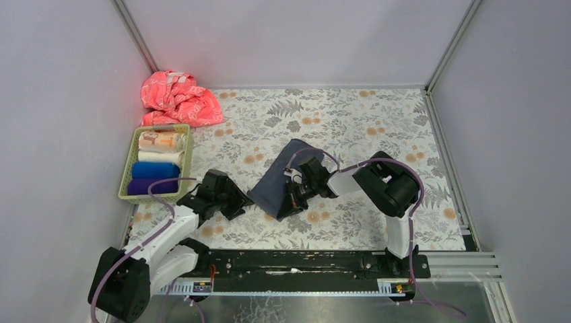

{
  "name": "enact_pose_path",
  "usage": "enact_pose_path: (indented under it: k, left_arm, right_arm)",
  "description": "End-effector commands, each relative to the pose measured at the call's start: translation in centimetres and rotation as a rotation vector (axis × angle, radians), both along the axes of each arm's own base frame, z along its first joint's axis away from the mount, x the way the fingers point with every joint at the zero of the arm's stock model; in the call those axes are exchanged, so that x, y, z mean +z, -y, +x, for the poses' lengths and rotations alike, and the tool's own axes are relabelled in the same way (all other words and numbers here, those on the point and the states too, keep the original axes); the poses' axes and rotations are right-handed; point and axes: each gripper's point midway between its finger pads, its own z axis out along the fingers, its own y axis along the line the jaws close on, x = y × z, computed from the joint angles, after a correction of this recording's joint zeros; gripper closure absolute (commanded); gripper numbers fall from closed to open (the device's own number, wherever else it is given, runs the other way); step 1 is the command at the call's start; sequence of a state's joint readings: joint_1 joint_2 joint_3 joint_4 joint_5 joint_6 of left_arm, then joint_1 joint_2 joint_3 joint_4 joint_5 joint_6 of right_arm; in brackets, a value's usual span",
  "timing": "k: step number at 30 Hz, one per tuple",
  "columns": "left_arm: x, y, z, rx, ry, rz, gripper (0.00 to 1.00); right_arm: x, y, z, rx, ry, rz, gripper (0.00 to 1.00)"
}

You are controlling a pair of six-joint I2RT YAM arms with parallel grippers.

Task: Roll the towels
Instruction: Roll the towel at the center of the board.

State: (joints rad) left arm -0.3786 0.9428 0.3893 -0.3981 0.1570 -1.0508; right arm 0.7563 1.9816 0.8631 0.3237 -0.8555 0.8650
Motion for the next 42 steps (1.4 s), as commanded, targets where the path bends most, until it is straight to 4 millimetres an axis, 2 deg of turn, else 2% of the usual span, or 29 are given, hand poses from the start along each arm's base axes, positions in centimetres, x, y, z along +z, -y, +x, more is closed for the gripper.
enact_pose_path:
  k: [1,6,11,14,17,22,26,30,33,35,37,42]
  left_arm:
    - [0.8,1.3,1.9,-0.011,0.051,-0.06,0.53]
    - [1.2,2.3,3.7,-0.007,0.07,-0.095,0.5]
    - [0.5,2.6,4.4,0.0,0.053,-0.096,0.5]
    - [0.0,2.6,4.7,0.018,0.04,-0.094,0.5]
    - [-0.7,2.1,4.7,0.042,0.021,-0.073,0.5]
    - [-2.0,1.1,4.3,0.069,-0.016,-0.022,0.5]
    - [-3.1,0.8,3.8,0.081,-0.045,-0.012,0.51]
    - [-4.0,0.4,3.3,0.094,-0.073,0.001,0.5]
    - [-4.5,0.3,3.1,0.096,-0.092,0.008,0.5]
    - [-4.8,0.3,3.0,0.097,-0.103,0.012,0.51]
    - [-5.0,0.2,2.8,0.096,-0.111,0.014,0.51]
    - [-5.5,0.0,2.3,0.096,-0.126,0.019,0.51]
  right_arm:
    - [-0.4,0.1,0.7,0.006,0.016,-0.02,0.99]
    - [0.0,-0.1,0.8,0.019,0.023,-0.014,0.98]
    - [0.4,0.0,1.1,0.032,0.048,-0.028,0.95]
    - [0.7,0.0,1.2,0.042,0.064,-0.036,0.91]
    - [1.3,0.1,1.7,0.053,0.109,-0.051,0.82]
    - [3.0,1.3,3.0,0.078,0.277,-0.139,0.63]
    - [5.2,1.7,3.8,0.093,0.429,-0.176,0.61]
    - [7.1,0.9,3.7,0.152,0.608,-0.184,0.57]
    - [8.1,-0.9,2.0,0.266,0.714,-0.153,0.55]
    - [8.1,-2.5,0.6,0.338,0.74,-0.122,0.54]
    - [7.2,-3.2,0.0,0.374,0.742,-0.123,0.54]
    - [5.0,-2.7,1.4,0.378,0.803,-0.225,0.53]
